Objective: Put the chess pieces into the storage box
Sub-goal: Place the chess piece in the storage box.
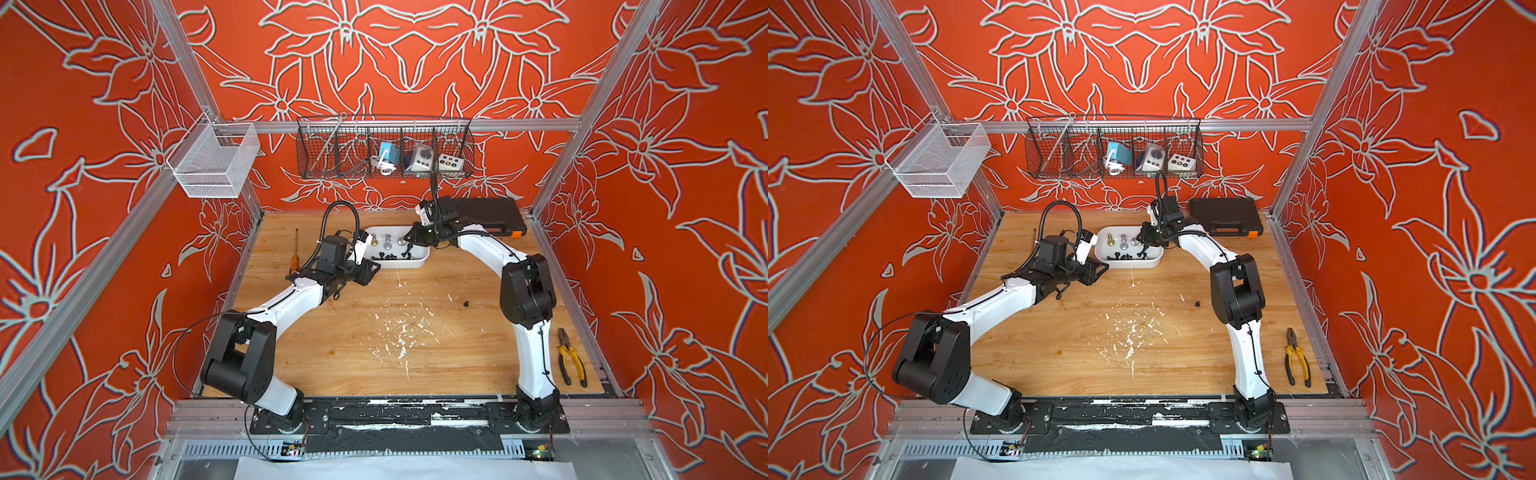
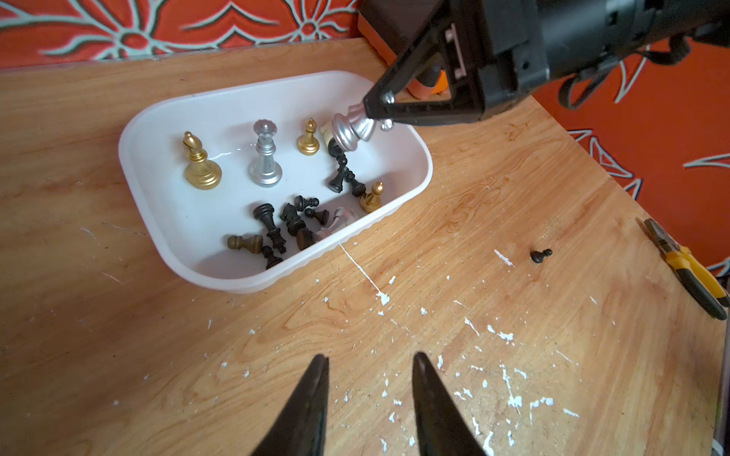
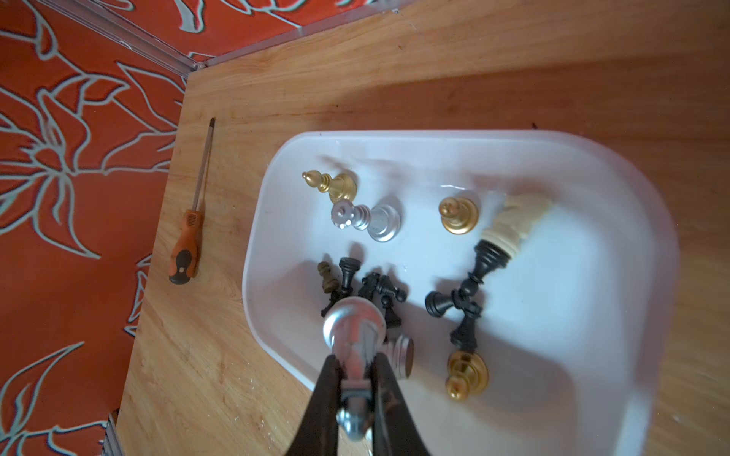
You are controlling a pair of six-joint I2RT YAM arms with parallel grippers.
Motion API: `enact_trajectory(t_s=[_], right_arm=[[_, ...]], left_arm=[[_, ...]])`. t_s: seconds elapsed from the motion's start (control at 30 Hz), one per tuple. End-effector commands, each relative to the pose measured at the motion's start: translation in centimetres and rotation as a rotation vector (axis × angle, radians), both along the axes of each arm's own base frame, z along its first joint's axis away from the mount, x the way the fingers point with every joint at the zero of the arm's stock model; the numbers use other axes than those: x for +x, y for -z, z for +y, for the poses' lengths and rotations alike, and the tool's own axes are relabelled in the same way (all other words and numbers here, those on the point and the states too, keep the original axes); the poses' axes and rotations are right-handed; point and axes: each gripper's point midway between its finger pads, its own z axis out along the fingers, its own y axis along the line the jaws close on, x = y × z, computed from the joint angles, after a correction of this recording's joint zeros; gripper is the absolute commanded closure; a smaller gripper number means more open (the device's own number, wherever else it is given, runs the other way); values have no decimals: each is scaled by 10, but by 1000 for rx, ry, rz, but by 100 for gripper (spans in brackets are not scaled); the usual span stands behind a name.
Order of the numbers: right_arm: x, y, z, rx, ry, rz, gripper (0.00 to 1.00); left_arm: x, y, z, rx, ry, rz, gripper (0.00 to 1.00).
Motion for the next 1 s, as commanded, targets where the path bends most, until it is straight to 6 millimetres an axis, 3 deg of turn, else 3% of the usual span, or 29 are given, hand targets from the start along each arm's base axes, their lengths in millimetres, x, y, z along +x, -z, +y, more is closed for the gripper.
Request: enact_trajectory(t_s=[0.0,0.2,0.37,0.53,0.97], right_arm=[[11,-6,10,48,-1,-8,89],[20,5,15,49,2,3,86],[20,13,16,41,0,25,69],[19,3,12,34,6,-5,62],[6,-46,1,26,7,-99,59]], left_arm=[[-3,-16,0,-24,3,-30,64],[-7,-15,0,-26,6,-29,64],[-9,-12,2,-23,4,-22,64],[-10,-12,3,-15,3,-25,64],[-15,-13,1,-16,31,-42,63]])
